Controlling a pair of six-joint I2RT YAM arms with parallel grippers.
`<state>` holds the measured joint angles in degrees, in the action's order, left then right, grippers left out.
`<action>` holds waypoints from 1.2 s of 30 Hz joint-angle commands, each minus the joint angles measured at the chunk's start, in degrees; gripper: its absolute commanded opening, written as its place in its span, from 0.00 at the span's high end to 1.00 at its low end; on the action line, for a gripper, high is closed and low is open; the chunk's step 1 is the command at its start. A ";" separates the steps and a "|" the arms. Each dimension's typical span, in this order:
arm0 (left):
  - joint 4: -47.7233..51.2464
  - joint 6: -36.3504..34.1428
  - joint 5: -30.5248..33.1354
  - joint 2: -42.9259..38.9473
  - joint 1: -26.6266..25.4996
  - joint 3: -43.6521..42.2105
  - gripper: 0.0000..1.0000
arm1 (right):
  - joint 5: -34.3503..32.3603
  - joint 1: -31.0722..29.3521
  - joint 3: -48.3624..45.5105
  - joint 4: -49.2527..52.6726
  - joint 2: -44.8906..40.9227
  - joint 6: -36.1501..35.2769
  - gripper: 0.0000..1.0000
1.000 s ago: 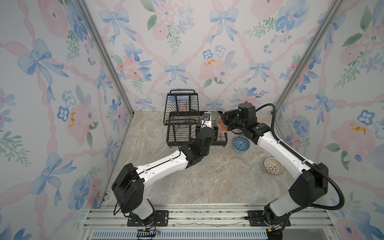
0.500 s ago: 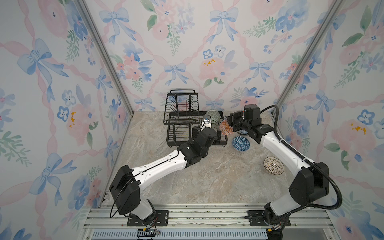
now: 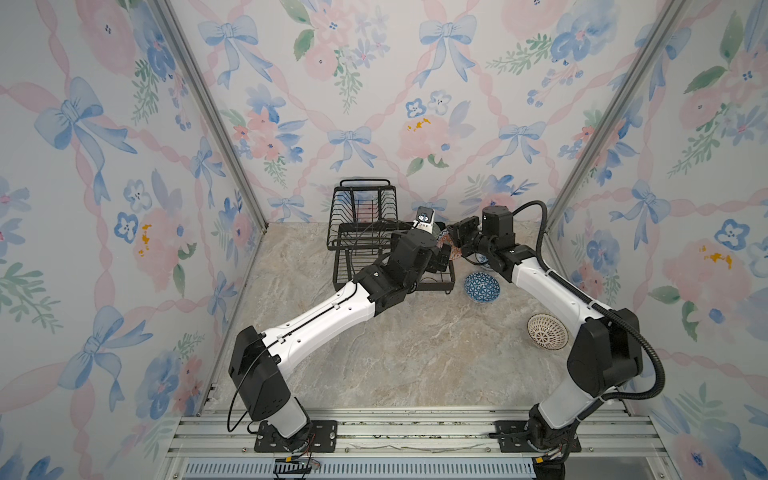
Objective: Load the bowls into the dish rack
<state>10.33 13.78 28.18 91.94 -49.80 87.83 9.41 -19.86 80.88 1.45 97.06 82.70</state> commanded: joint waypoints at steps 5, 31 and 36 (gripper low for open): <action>2.16 -6.40 -5.34 -0.19 3.25 0.80 0.02 | -0.44 0.08 4.24 -11.09 4.27 -2.79 1.00; 1.83 -14.07 -17.14 -4.83 13.96 -4.12 0.02 | -2.59 -6.27 19.88 -21.05 26.60 -0.77 1.00; 0.88 -13.26 -16.68 -3.90 14.79 -3.68 0.02 | -1.06 -6.57 22.32 -21.84 30.43 0.63 1.00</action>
<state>12.10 0.40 11.90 88.75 -35.79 83.94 7.38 -25.96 99.26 -16.27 125.71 82.70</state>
